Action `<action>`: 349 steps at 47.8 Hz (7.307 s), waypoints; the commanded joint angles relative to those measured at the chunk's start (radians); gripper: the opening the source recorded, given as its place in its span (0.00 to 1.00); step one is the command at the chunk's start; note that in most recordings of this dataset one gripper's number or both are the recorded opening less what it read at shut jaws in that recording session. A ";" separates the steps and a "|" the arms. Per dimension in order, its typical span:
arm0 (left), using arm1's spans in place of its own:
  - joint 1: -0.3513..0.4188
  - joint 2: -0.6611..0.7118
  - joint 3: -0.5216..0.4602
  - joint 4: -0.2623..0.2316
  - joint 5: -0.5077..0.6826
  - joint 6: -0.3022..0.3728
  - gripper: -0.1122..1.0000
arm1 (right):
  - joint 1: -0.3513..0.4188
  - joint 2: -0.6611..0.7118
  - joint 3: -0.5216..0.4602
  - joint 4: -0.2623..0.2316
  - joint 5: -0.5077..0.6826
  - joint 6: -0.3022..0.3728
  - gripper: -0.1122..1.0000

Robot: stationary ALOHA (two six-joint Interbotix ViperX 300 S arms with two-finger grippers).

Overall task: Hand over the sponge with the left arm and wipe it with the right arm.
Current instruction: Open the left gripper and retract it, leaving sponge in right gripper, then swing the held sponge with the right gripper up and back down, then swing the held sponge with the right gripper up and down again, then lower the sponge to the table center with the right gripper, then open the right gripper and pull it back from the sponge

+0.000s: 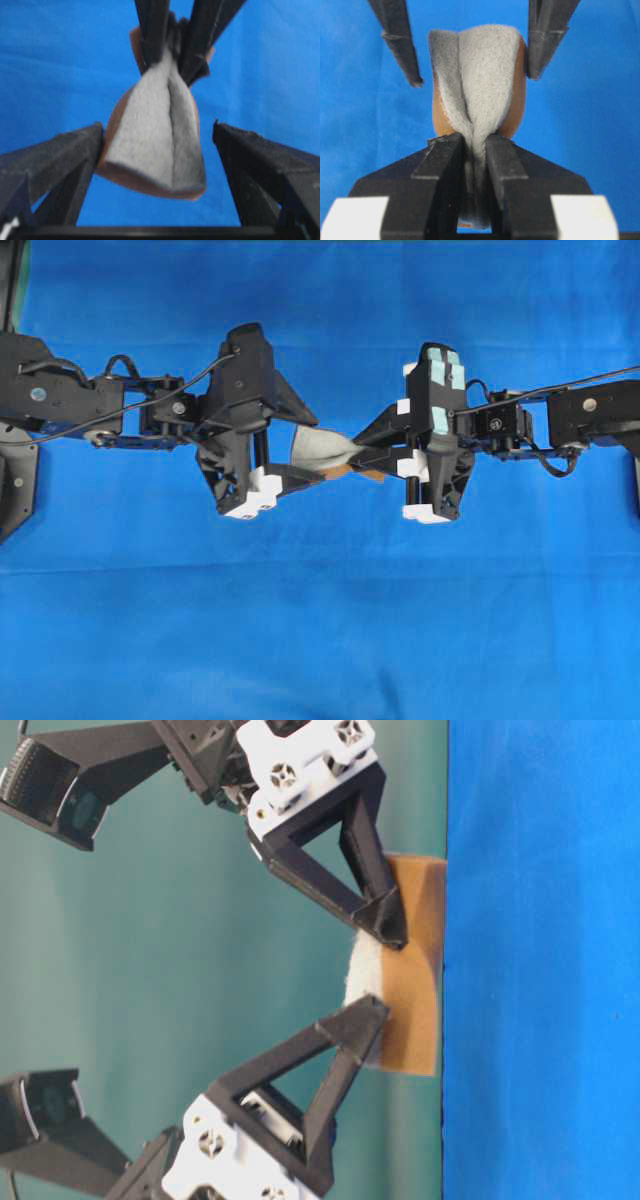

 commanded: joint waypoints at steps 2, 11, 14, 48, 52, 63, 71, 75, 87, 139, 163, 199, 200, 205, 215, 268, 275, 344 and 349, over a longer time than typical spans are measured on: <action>-0.008 -0.069 0.012 0.002 -0.025 0.015 0.92 | 0.002 -0.020 -0.017 -0.002 -0.005 -0.002 0.27; -0.037 -0.192 0.089 0.002 -0.046 0.040 0.91 | 0.000 -0.020 -0.015 -0.002 -0.003 -0.002 0.27; -0.046 -0.244 0.126 0.002 -0.048 0.040 0.91 | 0.000 -0.020 -0.014 -0.002 -0.003 -0.002 0.27; -0.049 -0.483 0.282 0.002 -0.054 0.098 0.91 | -0.002 0.103 0.029 0.009 -0.072 0.011 0.27; -0.049 -0.483 0.284 0.002 -0.063 0.098 0.91 | 0.000 0.166 0.038 0.015 -0.126 0.012 0.27; -0.049 -0.482 0.288 0.002 -0.067 0.098 0.91 | 0.017 0.330 0.038 0.017 -0.227 0.018 0.27; -0.049 -0.477 0.288 0.002 -0.069 0.098 0.91 | 0.015 0.373 0.034 0.017 -0.222 0.037 0.27; -0.049 -0.474 0.288 0.002 -0.069 0.098 0.91 | -0.005 0.364 0.043 0.014 -0.221 0.031 0.27; -0.049 -0.472 0.288 0.002 -0.072 0.098 0.91 | -0.156 0.298 0.064 -0.034 -0.222 0.003 0.27; -0.049 -0.468 0.298 0.000 -0.081 0.098 0.91 | 0.034 0.290 0.049 -0.071 -0.164 0.069 0.27; -0.049 -0.468 0.298 0.002 -0.086 0.098 0.91 | 0.167 0.291 0.034 -0.074 -0.107 0.149 0.27; -0.049 -0.468 0.299 0.002 -0.091 0.098 0.91 | -0.342 0.265 0.021 -0.183 -0.106 -0.066 0.27; -0.049 -0.468 0.299 0.002 -0.089 0.098 0.91 | -0.347 0.265 0.018 -0.183 -0.106 -0.067 0.27; -0.049 -0.468 0.299 0.002 -0.089 0.098 0.91 | -0.350 0.268 0.012 -0.183 -0.106 -0.069 0.27; -0.049 -0.468 0.301 0.002 -0.091 0.098 0.91 | -0.285 0.267 0.029 -0.172 -0.098 -0.044 0.27; -0.049 -0.468 0.302 0.002 -0.097 0.097 0.91 | 0.041 0.261 0.006 -0.130 0.002 0.115 0.27; -0.049 -0.468 0.304 0.002 -0.097 0.097 0.91 | -0.084 0.261 0.005 -0.183 -0.003 0.107 0.27; -0.049 -0.466 0.305 0.002 -0.097 0.100 0.91 | -0.097 0.202 0.000 -0.199 -0.008 0.123 0.77; -0.049 -0.468 0.307 0.002 -0.097 0.100 0.91 | -0.095 0.184 -0.002 -0.199 0.005 0.124 0.77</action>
